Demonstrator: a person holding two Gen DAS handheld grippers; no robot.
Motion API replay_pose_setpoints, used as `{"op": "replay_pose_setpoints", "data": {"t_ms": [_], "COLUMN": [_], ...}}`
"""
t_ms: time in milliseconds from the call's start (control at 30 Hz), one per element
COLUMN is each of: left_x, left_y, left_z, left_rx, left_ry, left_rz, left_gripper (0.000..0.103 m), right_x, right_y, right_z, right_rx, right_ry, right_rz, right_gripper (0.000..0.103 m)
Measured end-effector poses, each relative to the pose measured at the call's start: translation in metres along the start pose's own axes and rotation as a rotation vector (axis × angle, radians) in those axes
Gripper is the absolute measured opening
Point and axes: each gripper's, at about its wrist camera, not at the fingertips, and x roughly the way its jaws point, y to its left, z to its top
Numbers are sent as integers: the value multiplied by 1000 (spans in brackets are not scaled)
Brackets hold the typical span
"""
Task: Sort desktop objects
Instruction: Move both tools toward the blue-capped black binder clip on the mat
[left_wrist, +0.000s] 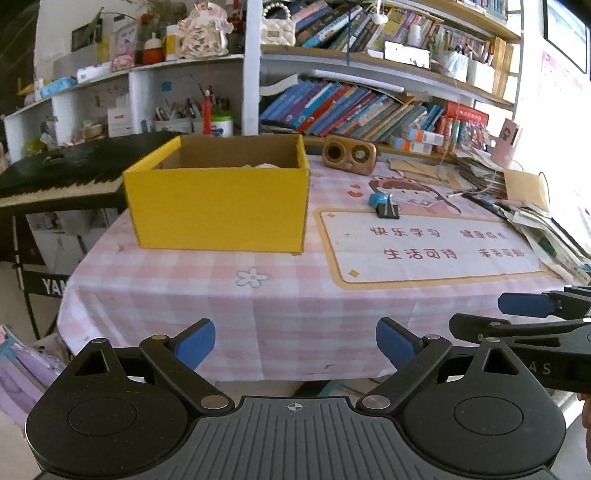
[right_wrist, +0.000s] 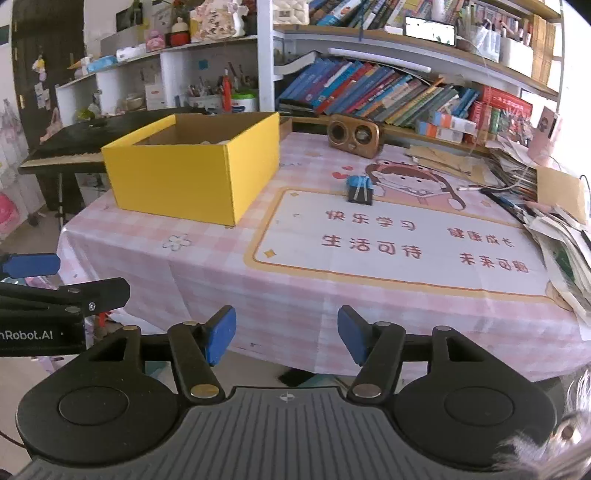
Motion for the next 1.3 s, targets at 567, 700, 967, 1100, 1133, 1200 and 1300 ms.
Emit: {"op": "replay_pose_setpoints", "data": {"t_ms": [567,700,967,1100,1133,1200,1300], "left_x": [48,57,74,82,84,88,93], "left_y": [-70,-85,-100,-108,-109,-112,-115], "left_z": [24,31,38,42,43,44,46], "left_rx": [70,94,102,116,120,124,124], "left_ry": [38,30,43,49,50,55,56], "left_rz": [-137,-163,-191,-206,-208,-212,-210], "left_gripper": [96,96,96,96,96,96,96], "right_x": [5,8,19,21,22,26,31], "right_y": [-76,-90,-112,-120,-123,-127,-132], "right_z": [0,4,9,10,10,11,13], "right_rx": [75,79,98,106,111,120,131], "right_ry": [58,61,78,74,75,81,86], "right_rz": [-128,-142,-165,-181,-183,-187,-185], "right_gripper": [62,62,62,63,63,63,63]}}
